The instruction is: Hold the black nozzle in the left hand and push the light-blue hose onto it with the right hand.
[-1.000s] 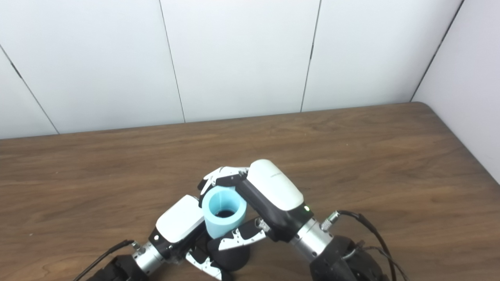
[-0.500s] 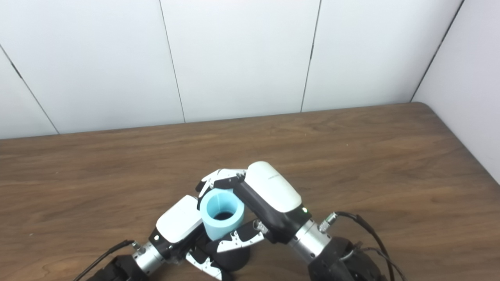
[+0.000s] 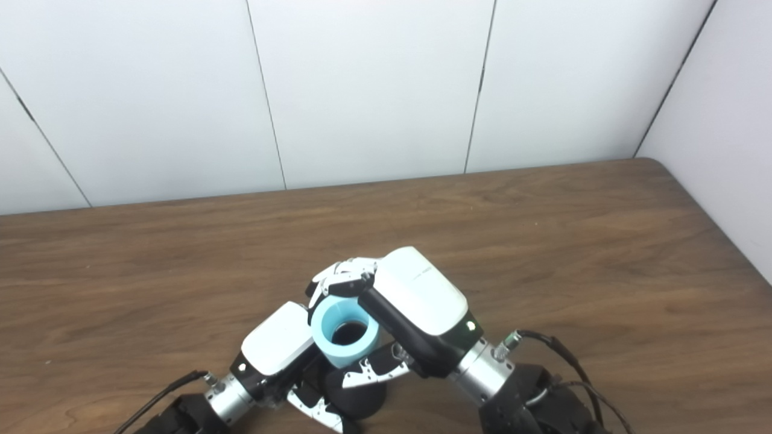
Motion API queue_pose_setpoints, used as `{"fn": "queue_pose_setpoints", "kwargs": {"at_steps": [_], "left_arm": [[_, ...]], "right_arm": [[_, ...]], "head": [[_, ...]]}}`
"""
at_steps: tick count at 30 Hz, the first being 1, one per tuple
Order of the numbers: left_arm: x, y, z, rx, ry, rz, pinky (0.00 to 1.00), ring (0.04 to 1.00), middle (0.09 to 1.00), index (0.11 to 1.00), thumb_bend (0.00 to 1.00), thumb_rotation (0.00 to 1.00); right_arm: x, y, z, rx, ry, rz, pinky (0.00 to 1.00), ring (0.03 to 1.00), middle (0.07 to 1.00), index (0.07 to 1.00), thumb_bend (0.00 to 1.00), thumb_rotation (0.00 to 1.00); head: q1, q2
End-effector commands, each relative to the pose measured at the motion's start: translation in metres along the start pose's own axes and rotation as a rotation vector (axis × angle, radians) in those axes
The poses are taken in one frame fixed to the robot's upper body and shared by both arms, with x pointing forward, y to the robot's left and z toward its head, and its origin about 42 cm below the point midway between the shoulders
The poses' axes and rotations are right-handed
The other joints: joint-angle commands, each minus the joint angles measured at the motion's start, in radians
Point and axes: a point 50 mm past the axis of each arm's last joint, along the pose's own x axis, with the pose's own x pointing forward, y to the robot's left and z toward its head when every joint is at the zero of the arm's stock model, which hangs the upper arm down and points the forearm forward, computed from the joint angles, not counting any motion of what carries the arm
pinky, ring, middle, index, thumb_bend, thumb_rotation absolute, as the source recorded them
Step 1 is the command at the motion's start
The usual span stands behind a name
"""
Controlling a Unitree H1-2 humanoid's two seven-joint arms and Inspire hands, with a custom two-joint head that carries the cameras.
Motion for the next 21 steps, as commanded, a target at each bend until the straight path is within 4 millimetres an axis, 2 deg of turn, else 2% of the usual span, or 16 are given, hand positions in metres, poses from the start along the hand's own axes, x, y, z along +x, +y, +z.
{"fn": "queue_pose_setpoints", "kwargs": {"at_steps": [1, 21], "left_arm": [[-0.0407, -0.0624, 0.0195, -0.073, 0.038, -0.251, 0.14, 0.183, 0.471, 0.483, 0.52, 0.00], [-0.0413, -0.0624, 0.0198, -0.061, 0.026, -0.237, 0.12, 0.165, 0.471, 0.482, 0.52, 0.00]], "right_arm": [[0.0025, -0.0071, 0.0032, -0.020, -0.041, -0.058, 0.46, 0.671, 0.688, 0.485, 0.51, 0.13], [-0.0012, -0.0025, 0.0014, 0.006, 0.000, -0.034, 0.46, 0.658, 0.691, 0.485, 0.51, 0.13]], "head": [[-0.001, 0.001], [0.001, 0.009]]}}
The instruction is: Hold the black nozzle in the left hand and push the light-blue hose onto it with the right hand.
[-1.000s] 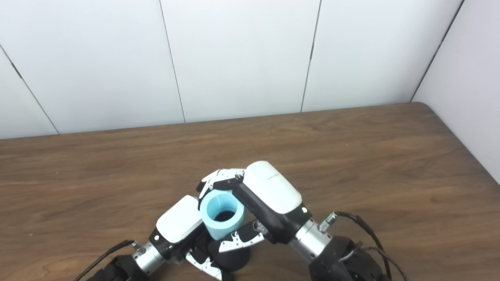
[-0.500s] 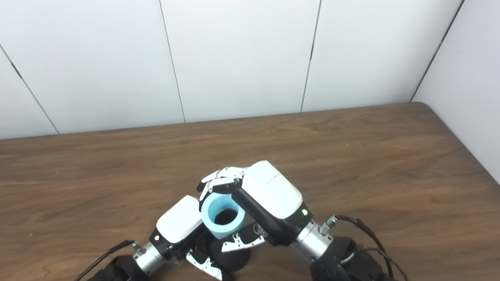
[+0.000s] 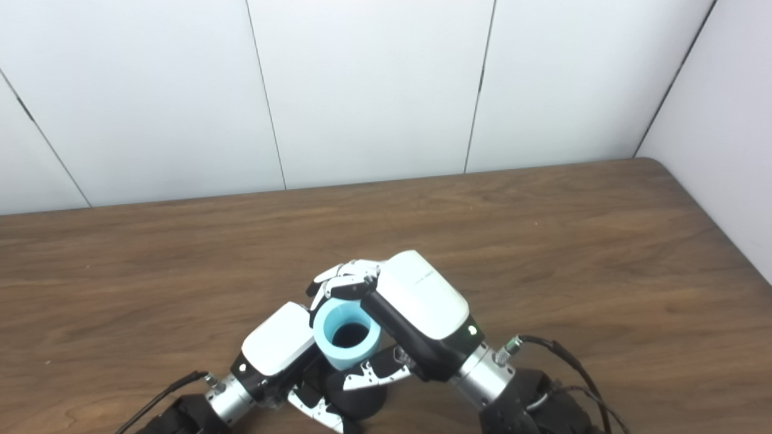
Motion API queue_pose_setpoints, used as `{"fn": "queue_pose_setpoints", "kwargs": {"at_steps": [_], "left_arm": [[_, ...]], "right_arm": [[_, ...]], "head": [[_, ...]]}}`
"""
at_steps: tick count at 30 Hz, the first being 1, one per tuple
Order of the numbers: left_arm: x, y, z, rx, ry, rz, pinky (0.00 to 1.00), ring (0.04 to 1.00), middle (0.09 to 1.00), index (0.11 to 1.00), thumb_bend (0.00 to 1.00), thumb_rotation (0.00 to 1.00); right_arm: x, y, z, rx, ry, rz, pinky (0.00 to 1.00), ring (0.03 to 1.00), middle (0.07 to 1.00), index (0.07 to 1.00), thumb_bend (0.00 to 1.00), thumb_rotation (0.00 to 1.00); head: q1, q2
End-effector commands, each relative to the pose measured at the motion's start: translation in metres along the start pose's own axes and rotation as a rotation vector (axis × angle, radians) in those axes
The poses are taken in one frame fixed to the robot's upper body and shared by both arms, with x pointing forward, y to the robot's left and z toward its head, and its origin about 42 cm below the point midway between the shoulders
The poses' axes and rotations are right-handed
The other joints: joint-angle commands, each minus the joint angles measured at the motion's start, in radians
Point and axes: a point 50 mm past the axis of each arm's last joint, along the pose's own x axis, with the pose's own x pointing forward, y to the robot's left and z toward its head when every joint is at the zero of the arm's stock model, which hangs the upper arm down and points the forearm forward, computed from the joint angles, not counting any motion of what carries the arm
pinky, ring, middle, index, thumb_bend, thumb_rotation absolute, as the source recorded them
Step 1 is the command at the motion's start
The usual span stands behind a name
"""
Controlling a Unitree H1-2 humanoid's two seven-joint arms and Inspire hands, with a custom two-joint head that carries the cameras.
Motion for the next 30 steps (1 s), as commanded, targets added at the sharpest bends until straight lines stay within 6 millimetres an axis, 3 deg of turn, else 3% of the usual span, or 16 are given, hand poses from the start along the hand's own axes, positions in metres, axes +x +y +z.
{"fn": "queue_pose_setpoints", "kwargs": {"at_steps": [1, 22, 23, 25, 30], "left_arm": [[-0.0412, -0.0620, 0.0187, -0.059, 0.026, -0.237, 0.12, 0.168, 0.471, 0.482, 0.52, 0.00], [-0.0409, -0.0604, 0.0194, -0.071, 0.033, -0.243, 0.13, 0.175, 0.471, 0.484, 0.52, 0.00], [-0.0409, -0.0605, 0.0194, -0.073, 0.032, -0.241, 0.13, 0.175, 0.471, 0.484, 0.52, 0.00], [-0.0410, -0.0605, 0.0194, -0.070, 0.032, -0.242, 0.14, 0.177, 0.471, 0.484, 0.52, 0.00], [-0.0414, -0.0610, 0.0189, -0.065, 0.033, -0.249, 0.14, 0.179, 0.471, 0.484, 0.52, 0.00]], "right_arm": [[0.0021, -0.0060, 0.0030, -0.009, -0.015, -0.028, 0.46, 0.658, 0.690, 0.485, 0.51, 0.13], [0.0024, -0.0078, 0.0043, 0.002, 0.013, -0.022, 0.45, 0.646, 0.688, 0.487, 0.51, 0.14], [0.0024, -0.0080, 0.0045, 0.015, 0.020, -0.027, 0.45, 0.643, 0.693, 0.543, 0.70, 0.17], [0.0025, -0.0082, 0.0049, 0.029, 0.028, -0.035, 0.46, 0.642, 0.697, 0.600, 0.84, 0.20], [0.0032, -0.0080, 0.0048, 0.027, 0.019, -0.061, 0.48, 0.645, 0.699, 0.681, 0.90, 0.28]], "head": [[-0.001, 0.000], [-0.002, 0.003], [-0.002, 0.003], [-0.002, 0.003], [-0.002, 0.003]]}}
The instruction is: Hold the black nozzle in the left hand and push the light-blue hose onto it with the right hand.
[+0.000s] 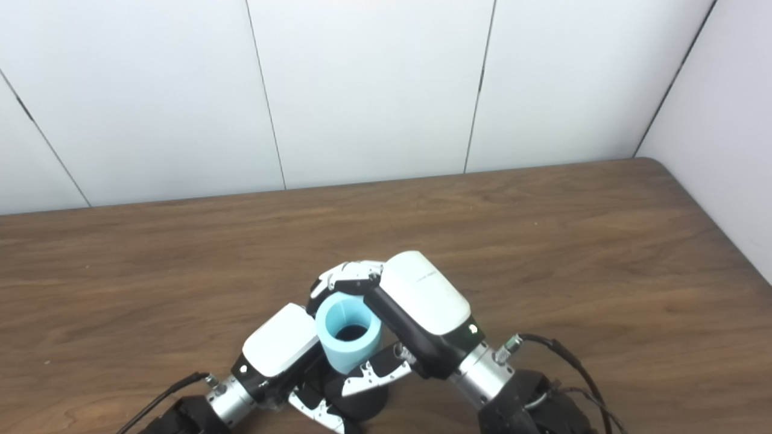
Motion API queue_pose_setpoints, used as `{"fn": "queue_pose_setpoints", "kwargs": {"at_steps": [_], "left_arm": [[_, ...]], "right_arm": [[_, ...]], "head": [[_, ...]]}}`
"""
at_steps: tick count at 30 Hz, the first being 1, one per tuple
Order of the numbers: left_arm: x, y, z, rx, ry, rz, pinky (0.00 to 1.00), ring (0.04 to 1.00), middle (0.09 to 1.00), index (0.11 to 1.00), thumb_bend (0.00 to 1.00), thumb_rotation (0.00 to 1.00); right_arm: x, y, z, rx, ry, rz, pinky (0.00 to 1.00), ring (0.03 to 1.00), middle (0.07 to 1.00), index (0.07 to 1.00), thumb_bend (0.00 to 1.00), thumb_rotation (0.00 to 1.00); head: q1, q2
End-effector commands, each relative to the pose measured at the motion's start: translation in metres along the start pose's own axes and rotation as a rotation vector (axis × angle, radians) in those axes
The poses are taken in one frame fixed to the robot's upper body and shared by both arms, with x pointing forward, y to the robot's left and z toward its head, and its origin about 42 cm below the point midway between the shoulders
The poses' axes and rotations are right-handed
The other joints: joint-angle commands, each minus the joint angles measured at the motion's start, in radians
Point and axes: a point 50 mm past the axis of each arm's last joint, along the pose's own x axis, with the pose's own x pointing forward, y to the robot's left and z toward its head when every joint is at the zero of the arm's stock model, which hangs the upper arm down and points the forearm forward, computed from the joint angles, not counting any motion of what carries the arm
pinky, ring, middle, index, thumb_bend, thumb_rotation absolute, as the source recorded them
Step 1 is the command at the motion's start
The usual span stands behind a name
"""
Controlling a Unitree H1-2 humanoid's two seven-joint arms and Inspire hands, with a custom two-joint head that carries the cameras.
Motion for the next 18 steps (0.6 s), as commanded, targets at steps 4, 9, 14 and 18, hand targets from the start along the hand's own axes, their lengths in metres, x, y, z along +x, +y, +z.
{"fn": "queue_pose_setpoints", "kwargs": {"at_steps": [4, 9, 14, 18], "left_arm": [[-0.0408, -0.0610, 0.0162, -0.060, 0.035, -0.244, 0.14, 0.183, 0.471, 0.484, 0.52, 0.00], [-0.0410, -0.0610, 0.0160, -0.062, 0.034, -0.240, 0.13, 0.176, 0.471, 0.483, 0.52, 0.00], [-0.0410, -0.0617, 0.0156, -0.061, 0.032, -0.235, 0.12, 0.170, 0.471, 0.483, 0.52, 0.00], [-0.0406, -0.0622, 0.0150, -0.064, 0.034, -0.239, 0.12, 0.166, 0.471, 0.482, 0.52, 0.00]], "right_arm": [[0.0024, -0.0088, 0.0054, -0.012, -0.038, -0.067, 0.48, 0.652, 0.704, 0.694, 0.91, 0.31], [0.0022, -0.0088, 0.0056, -0.007, -0.040, -0.077, 0.48, 0.650, 0.704, 0.680, 0.92, 0.31], [0.0018, -0.0093, 0.0056, -0.007, -0.041, -0.082, 0.47, 0.646, 0.703, 0.673, 0.92, 0.30], [0.0015, -0.0096, 0.0048, -0.001, -0.043, -0.087, 0.46, 0.645, 0.704, 0.669, 0.92, 0.30]], "head": [[-0.002, -0.002], [-0.002, -0.002], [-0.002, -0.003], [-0.003, -0.003]]}}
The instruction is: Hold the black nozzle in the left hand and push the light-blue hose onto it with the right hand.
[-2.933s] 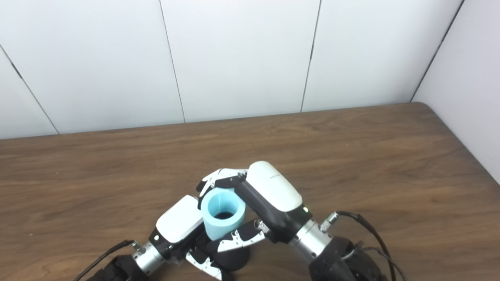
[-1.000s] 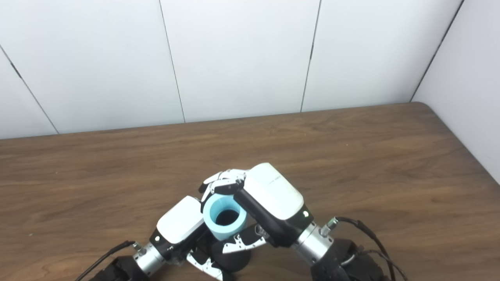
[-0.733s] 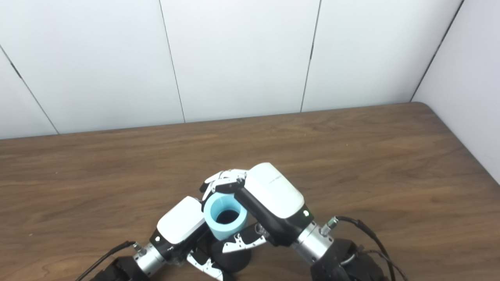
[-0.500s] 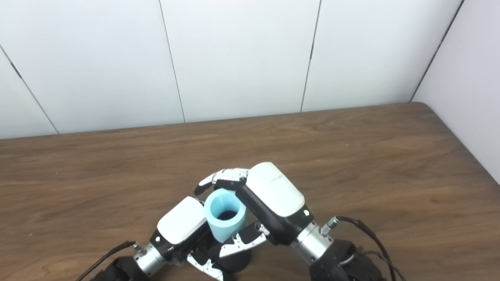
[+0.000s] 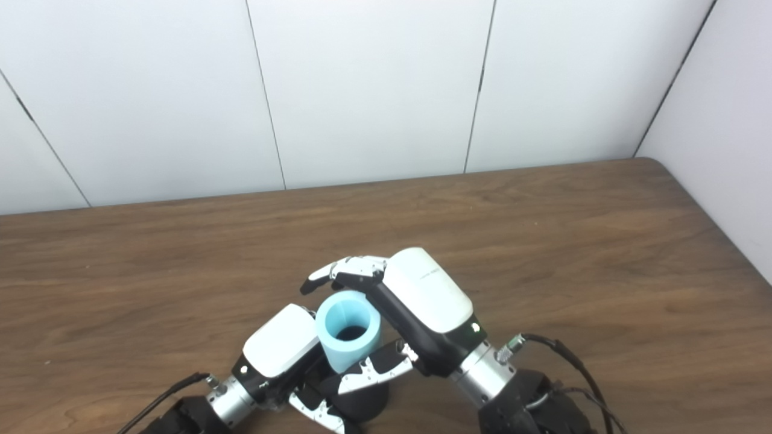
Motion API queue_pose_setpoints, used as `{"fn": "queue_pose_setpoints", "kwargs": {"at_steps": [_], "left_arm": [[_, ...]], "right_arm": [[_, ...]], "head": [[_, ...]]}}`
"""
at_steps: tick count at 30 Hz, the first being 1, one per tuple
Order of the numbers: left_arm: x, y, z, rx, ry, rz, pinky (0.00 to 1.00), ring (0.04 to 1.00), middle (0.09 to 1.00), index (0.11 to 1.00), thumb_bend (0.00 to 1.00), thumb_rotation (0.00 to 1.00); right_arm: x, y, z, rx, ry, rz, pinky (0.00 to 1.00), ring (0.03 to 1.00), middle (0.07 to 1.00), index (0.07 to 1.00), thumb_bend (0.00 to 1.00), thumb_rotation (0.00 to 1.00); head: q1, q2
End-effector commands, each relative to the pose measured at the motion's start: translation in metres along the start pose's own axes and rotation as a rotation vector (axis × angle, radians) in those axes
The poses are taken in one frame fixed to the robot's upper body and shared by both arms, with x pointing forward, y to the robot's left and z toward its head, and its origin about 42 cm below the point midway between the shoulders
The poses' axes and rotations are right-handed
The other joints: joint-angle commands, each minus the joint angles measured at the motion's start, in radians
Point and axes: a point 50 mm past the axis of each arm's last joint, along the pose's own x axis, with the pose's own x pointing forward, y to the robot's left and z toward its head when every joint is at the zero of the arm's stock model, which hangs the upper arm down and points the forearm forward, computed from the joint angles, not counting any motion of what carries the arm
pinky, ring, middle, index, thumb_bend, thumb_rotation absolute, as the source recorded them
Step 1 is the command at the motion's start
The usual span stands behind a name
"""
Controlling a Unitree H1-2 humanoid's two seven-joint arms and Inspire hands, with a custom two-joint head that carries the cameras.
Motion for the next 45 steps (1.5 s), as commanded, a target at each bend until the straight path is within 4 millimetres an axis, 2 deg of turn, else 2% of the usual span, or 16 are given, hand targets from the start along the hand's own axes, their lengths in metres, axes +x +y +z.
{"fn": "queue_pose_setpoints", "kwargs": {"at_steps": [1, 4, 8, 13, 14, 21, 25, 34, 37, 40, 42, 45], "left_arm": [[-0.040, -0.062, 0.015, -0.066, 0.040, -0.241, 0.12, 0.166, 0.471, 0.482, 0.52, 0.00], [-0.040, -0.062, 0.014, -0.073, 0.038, -0.242, 0.13, 0.177, 0.471, 0.482, 0.52, 0.00], [-0.040, -0.062, 0.017, -0.075, 0.012, -0.257, 0.14, 0.186, 0.471, 0.483, 0.52, 0.00], [-0.041, -0.063, 0.016, -0.087, 0.016, -0.258, 0.15, 0.187, 0.471, 0.484, 0.52, 0.00], [-0.041, -0.063, 0.016, -0.087, 0.017, -0.258, 0.15, 0.193, 0.471, 0.484, 0.52, 0.00], [-0.042, -0.063, 0.014, -0.085, 0.024, -0.252, 0.14, 0.185, 0.471, 0.485, 0.52, 0.00], [-0.043, -0.062, 0.013, -0.086, 0.029, -0.254, 0.14, 0.181, 0.471, 0.484, 0.52, 0.00], [-0.042, -0.063, 0.011, -0.099, 0.046, -0.254, 0.14, 0.190, 0.471, 0.484, 0.52, 0.00], [-0.040, -0.063, 0.010, -0.108, 0.053, -0.250, 0.15, 0.200, 0.471, 0.484, 0.52, 0.00], [-0.039, -0.063, 0.008, -0.110, 0.059, -0.245, 0.14, 0.192, 0.471, 0.484, 0.52, 0.00], [-0.039, -0.063, 0.006, -0.112, 0.062, -0.243, 0.14, 0.187, 0.471, 0.482, 0.52, 0.00], [-0.038, -0.063, 0.005, -0.106, 0.063, -0.239, 0.13, 0.181, 0.471, 0.482, 0.52, 0.00]], "right_arm": [[0.002, -0.008, 0.005, -0.001, -0.047, -0.068, 0.46, 0.644, 0.704, 0.668, 0.92, 0.30], [0.001, -0.008, 0.004, 0.015, -0.054, -0.111, 0.46, 0.634, 0.696, 0.661, 0.95, 0.31], [0.001, -0.009, 0.001, 0.028, -0.049, -0.189, 0.46, 0.610, 0.680, 0.668, 0.99, 0.45], [0.000, -0.011, -0.003, 0.038, -0.047, -0.232, 0.45, 0.587, 0.693, 0.706, 1.00, 0.58], [-0.001, -0.011, -0.004, 0.045, -0.050, -0.237, 0.47, 0.613, 0.695, 0.712, 1.00, 0.59], [-0.005, -0.014, -0.006, 0.122, -0.063, -0.254, 0.50, 0.638, 0.713, 0.728, 1.00, 0.59], [-0.007, -0.018, -0.005, 0.123, -0.075, -0.267, 0.49, 0.630, 0.711, 0.725, 1.00, 0.65], [-0.014, -0.029, -0.003, 0.095, -0.113, -0.195, 0.51, 0.660, 0.721, 0.728, 1.00, 0.69], [-0.019, -0.038, -0.002, 0.033, -0.121, -0.140, 0.55, 0.715, 0.773, 0.775, 1.00, 0.75], [-0.025, -0.045, 0.001, -0.038, -0.124, -0.088, 0.63, 0.776, 0.838, 0.827, 0.99, 0.78], [-0.030, -0.048, 0.003, -0.088, -0.125, -0.058, 0.73, 0.839, 0.892, 0.869, 0.95, 0.82], [-0.036, -0.048, 0.006, -0.125, -0.121, -0.019, 0.79, 0.888, 0.927, 0.889, 0.93, 0.83]], "head": [[-0.001, 0.001], [-0.001, 0.001], [-0.002, 0.000], [-0.003, -0.002], [-0.003, -0.003], [-0.004, -0.002], [-0.005, -0.002], [-0.008, -0.001], [-0.012, 0.001], [-0.015, 0.002], [-0.015, 0.003], [-0.015, 0.004]]}}
